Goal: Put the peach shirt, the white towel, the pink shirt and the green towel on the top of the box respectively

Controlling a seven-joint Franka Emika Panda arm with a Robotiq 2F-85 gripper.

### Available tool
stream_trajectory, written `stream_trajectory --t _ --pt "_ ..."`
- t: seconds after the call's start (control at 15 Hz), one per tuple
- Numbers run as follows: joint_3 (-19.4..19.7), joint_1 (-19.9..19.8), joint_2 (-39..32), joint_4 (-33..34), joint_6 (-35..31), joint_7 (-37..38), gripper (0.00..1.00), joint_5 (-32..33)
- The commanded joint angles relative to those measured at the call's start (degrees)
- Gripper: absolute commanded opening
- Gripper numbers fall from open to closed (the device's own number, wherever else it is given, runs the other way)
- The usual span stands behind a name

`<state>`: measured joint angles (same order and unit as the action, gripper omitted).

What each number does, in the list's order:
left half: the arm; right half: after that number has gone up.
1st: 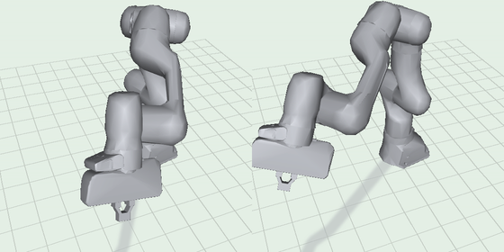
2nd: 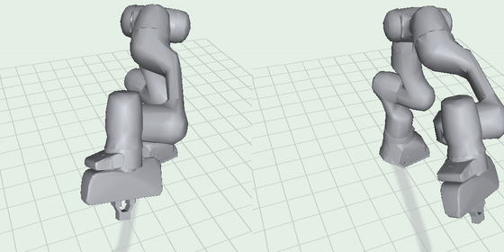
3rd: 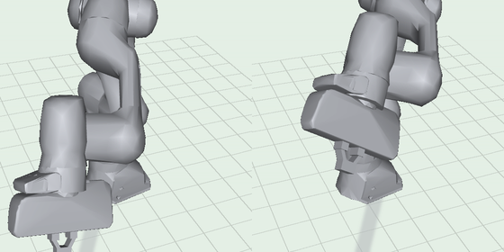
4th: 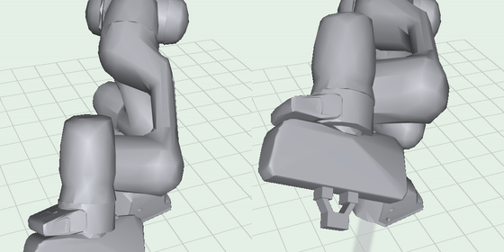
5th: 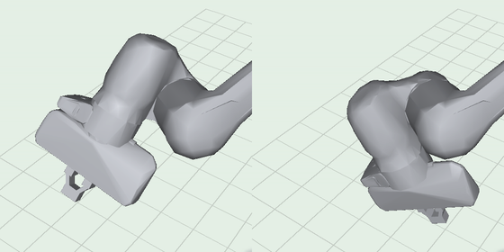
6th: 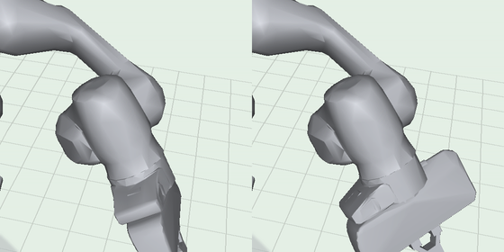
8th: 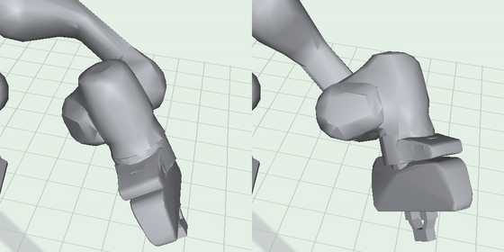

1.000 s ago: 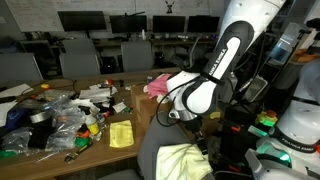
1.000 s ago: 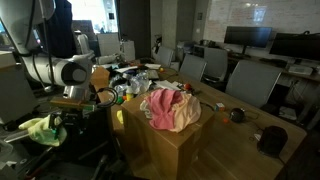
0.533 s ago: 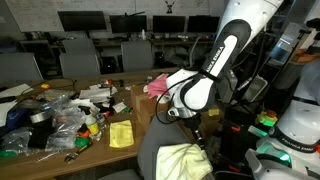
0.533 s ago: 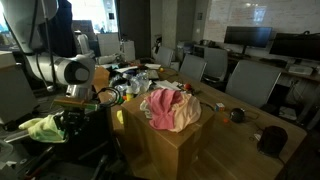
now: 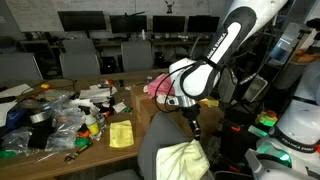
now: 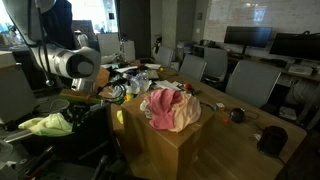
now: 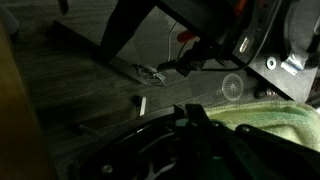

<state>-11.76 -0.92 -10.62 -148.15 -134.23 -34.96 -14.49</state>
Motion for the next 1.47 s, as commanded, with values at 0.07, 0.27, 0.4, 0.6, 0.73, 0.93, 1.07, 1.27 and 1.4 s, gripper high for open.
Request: stream_trajectory --t 0.07,0.27,0.4,0.6,0.73,0.93,1.07,1.27,1.4 --pt "1.7 0.1 10.0 -4.6 -1.2 -3.7 0.0 -4.0" --pt "3.8 1.0 16.6 -6.9 -2.6 -4.1 0.0 -6.5" --pt "5.3 2.0 20.8 -8.1 -4.1 -2.8 0.0 -7.2" --pt "7.3 3.5 26.3 -8.9 -5.7 0.4 0.0 -5.9" --pt "8.2 4.3 29.1 -8.4 -6.5 4.0 0.0 -4.4" --pt "8.6 4.9 32.4 -6.3 -5.8 10.6 0.0 -1.0" --pt "8.6 4.8 33.9 -4.1 -4.3 15.2 0.0 1.6" --pt "8.5 4.0 35.1 0.5 -1.8 22.0 0.0 5.4" --pt "8.3 3.7 35.2 4.9 1.2 25.9 0.0 7.3"
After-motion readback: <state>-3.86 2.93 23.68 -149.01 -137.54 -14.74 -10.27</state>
